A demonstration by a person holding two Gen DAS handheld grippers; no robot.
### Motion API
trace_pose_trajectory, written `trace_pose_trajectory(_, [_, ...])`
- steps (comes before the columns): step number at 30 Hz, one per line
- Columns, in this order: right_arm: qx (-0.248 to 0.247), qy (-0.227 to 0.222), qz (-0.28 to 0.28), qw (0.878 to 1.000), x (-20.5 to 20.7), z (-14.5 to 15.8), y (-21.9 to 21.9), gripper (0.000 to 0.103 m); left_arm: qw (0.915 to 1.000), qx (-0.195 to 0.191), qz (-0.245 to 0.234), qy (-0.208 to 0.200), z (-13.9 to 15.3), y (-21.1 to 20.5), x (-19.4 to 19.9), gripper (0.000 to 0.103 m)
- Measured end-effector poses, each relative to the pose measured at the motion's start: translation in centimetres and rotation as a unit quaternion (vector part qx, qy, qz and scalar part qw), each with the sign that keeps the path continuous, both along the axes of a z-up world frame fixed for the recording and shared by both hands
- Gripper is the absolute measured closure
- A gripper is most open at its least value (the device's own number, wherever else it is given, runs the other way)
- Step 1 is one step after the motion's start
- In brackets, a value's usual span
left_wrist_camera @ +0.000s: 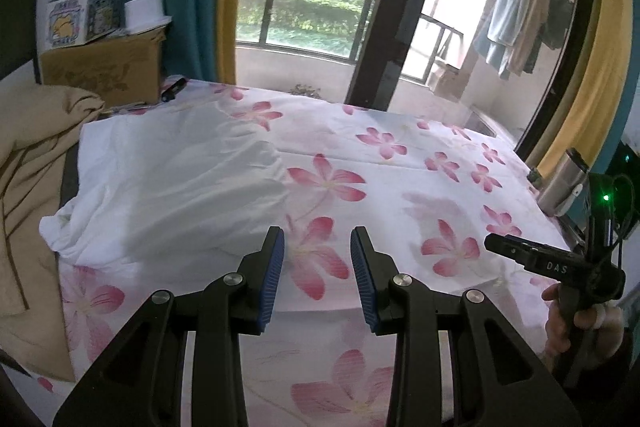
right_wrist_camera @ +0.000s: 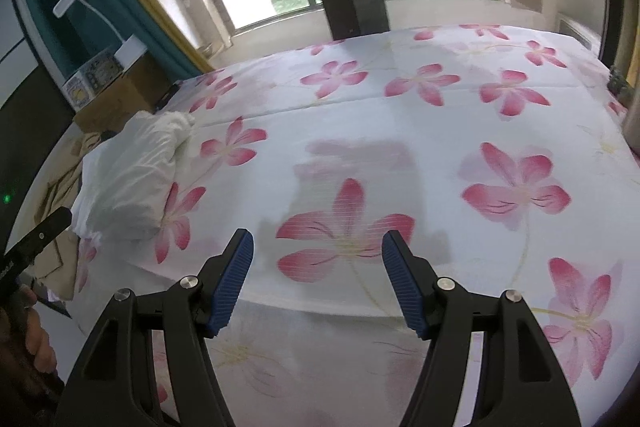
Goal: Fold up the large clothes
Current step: 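Move both open grippers away from the white fabric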
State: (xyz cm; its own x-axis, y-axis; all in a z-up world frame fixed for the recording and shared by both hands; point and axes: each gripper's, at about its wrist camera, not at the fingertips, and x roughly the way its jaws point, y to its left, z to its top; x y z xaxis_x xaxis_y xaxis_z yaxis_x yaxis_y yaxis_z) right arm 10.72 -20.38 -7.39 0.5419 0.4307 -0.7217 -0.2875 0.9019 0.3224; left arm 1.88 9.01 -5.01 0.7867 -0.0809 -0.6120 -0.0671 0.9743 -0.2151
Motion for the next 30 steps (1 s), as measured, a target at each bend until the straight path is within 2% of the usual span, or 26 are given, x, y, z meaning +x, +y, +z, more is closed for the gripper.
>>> trace_pose_trajectory(11, [-0.008, -0.026, -0.032, 0.999, -0.7, 1.5, -3.8, 0.036, 0.9994, 0.010, -0.028, -0.018, 1.4, -3.3, 0.3, 0.066])
trace_pose_trajectory(22, [-0.031, -0.070, -0.054, 0.996, -1.6, 4.5, -6.4, 0.036, 0.9957, 0.038, -0.055, -0.065, 4.4, -5.7, 0.5, 0.066])
trace_pose_trajectory(23, [-0.034, -0.077, -0.057, 0.995, -1.7, 4.9, -6.7, 0.036, 0.9951, 0.040, -0.057, -0.070, 4.7, -5.9, 0.5, 0.065])
trace_pose_trajectory(26, [-0.040, -0.091, -0.064, 0.993, -1.9, 6.0, -7.1, 0.036, 0.9931, 0.048, -0.060, -0.088, 5.7, -6.3, 0.4, 0.045])
trace_pose_trajectory(30, [-0.039, -0.112, -0.064, 0.991, -2.2, 7.6, -7.5, 0.036, 0.9901, 0.052, -0.065, -0.113, 7.0, -6.5, 0.1, 0.043])
